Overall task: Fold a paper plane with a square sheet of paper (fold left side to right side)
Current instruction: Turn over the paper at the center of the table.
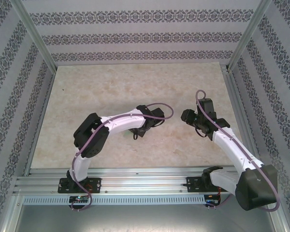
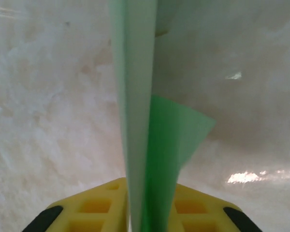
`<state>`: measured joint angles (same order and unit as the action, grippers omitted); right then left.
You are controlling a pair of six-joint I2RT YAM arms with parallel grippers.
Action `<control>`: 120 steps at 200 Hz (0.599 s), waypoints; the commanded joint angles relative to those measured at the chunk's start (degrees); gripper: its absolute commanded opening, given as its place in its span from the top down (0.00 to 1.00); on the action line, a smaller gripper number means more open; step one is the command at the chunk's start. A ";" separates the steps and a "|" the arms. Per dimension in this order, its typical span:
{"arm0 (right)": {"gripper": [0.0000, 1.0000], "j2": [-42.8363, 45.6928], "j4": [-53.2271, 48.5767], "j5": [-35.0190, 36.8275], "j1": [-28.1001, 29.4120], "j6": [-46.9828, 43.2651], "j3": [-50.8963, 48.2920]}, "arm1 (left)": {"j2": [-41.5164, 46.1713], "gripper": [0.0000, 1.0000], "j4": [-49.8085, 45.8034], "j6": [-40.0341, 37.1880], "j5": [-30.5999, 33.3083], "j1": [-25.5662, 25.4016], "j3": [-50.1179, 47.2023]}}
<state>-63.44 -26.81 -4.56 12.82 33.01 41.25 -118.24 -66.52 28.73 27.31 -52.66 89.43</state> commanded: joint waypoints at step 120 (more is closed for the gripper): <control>0.57 -16.75 19.70 -8.09 15.03 8.45 2.65 | 26.95 0.35 37.85 -0.78 -48.21 23.12 -23.76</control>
<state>-73.84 -16.21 -11.29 22.92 37.34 39.94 -96.12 -40.62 25.06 -10.41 -35.99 75.59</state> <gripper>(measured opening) 0.426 0.641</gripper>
